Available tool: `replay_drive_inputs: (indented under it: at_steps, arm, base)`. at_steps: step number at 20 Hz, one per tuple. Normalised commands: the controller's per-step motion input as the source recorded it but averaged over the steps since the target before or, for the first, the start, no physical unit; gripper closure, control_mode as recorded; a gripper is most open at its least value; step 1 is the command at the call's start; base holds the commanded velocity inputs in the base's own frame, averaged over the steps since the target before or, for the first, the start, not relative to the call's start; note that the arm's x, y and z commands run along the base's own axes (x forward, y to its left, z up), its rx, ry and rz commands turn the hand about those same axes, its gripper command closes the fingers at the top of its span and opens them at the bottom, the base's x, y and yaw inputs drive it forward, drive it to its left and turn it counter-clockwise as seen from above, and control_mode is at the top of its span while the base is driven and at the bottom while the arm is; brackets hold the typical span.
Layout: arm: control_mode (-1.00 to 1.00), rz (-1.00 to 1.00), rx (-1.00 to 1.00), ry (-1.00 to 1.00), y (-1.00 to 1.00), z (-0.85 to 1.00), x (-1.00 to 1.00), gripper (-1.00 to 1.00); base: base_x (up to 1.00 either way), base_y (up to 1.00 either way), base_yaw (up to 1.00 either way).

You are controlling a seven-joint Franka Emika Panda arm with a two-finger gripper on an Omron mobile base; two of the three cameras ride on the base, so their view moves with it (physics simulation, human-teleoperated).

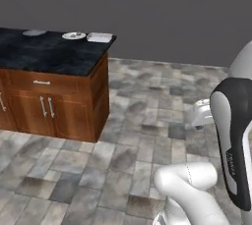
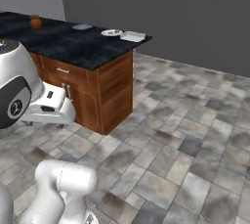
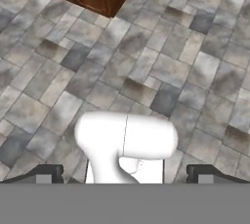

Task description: Place two dumplings into each of the tupperware containers and then place the containers in the fridge.

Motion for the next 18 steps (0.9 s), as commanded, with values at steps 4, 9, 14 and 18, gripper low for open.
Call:
replay_drive_inputs:
  at_steps: [4, 9, 14, 18]
  arm:
    - [1.0, 0.0, 0.0, 0.0, 0.0, 0.0, 0.0, -1.0]
    - [1.0, 0.0, 0.0, 0.0, 0.0, 0.0, 0.0, -1.0]
    - [1.0, 0.0, 0.0, 0.0, 0.0, 0.0, 0.0, -1.0]
    - [1.0, 0.0, 0.0, 0.0, 0.0, 0.0, 0.0, -1.0]
  base:
    - [0.99, 0.04, -0.5]
    - [1.0, -0.02, -0.43]
    - [1.0, -0.3, -0.32]
    - [0.91, -0.75, -0.17]
